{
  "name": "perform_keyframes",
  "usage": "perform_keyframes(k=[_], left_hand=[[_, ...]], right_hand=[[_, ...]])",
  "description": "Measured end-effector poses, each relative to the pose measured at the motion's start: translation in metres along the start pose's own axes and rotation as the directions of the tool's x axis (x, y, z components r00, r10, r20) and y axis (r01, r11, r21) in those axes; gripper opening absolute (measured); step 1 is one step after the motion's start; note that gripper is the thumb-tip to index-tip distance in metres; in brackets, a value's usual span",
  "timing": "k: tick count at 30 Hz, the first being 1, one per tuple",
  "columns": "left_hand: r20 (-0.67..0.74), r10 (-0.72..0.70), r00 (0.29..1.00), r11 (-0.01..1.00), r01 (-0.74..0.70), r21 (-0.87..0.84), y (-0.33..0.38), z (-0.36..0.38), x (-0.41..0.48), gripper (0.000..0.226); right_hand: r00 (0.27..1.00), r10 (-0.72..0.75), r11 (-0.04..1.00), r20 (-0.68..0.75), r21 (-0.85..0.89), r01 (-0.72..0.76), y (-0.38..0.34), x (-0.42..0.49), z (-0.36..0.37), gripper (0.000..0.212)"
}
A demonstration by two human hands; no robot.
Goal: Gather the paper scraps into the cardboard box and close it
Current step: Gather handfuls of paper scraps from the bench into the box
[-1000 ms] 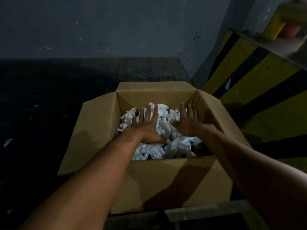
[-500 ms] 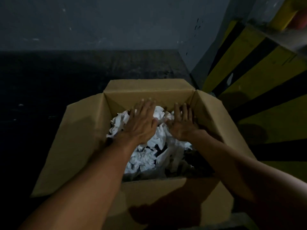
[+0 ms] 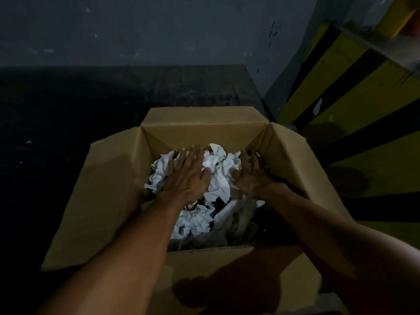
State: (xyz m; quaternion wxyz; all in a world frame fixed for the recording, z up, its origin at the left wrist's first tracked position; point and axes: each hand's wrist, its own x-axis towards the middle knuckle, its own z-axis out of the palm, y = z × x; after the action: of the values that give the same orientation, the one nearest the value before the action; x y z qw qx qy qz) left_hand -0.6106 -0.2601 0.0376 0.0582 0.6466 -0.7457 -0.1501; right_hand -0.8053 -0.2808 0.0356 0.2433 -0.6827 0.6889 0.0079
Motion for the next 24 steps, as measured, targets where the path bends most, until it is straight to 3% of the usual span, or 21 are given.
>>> perform_keyframes(k=[2, 5, 8, 10, 12, 20, 24], left_hand=[[0.033, 0.04, 0.999, 0.999, -0.04, -0.002, 0.003, -0.005, -0.004, 0.078], [0.184, 0.036, 0.982, 0.981, -0.07, 0.179, 0.008, 0.001, -0.018, 0.089], [0.209, -0.037, 0.977, 0.981, -0.005, 0.195, 0.014, 0.002, -0.027, 0.081], [0.204, -0.044, 0.978, 0.983, 0.006, 0.183, 0.019, -0.008, -0.029, 0.078], [0.19, -0.045, 0.981, 0.987, 0.014, 0.162, 0.023, -0.023, -0.03, 0.076], [0.028, 0.051, 0.998, 0.994, -0.054, 0.09, 0.037, -0.048, -0.07, 0.067], [-0.058, 0.095, 0.994, 0.994, -0.091, 0.067, 0.049, -0.048, -0.101, 0.064]], right_hand=[[0.999, -0.014, 0.998, -0.038, 0.063, 0.016, 0.005, 0.001, 0.005, 0.076], [0.969, -0.123, 0.992, -0.215, -0.067, 0.111, 0.009, -0.009, 0.027, 0.079], [0.996, -0.058, 0.99, -0.073, -0.133, 0.048, 0.012, -0.019, 0.029, 0.09], [0.996, -0.063, 0.993, -0.057, -0.107, 0.057, 0.012, -0.021, 0.014, 0.094], [0.996, -0.062, 0.998, -0.069, -0.013, 0.061, 0.007, -0.028, -0.002, 0.087], [0.962, -0.092, 0.993, -0.256, 0.043, 0.107, -0.01, -0.098, -0.031, 0.072], [0.892, -0.123, 0.992, -0.436, -0.015, 0.129, -0.003, -0.133, -0.038, 0.04]])
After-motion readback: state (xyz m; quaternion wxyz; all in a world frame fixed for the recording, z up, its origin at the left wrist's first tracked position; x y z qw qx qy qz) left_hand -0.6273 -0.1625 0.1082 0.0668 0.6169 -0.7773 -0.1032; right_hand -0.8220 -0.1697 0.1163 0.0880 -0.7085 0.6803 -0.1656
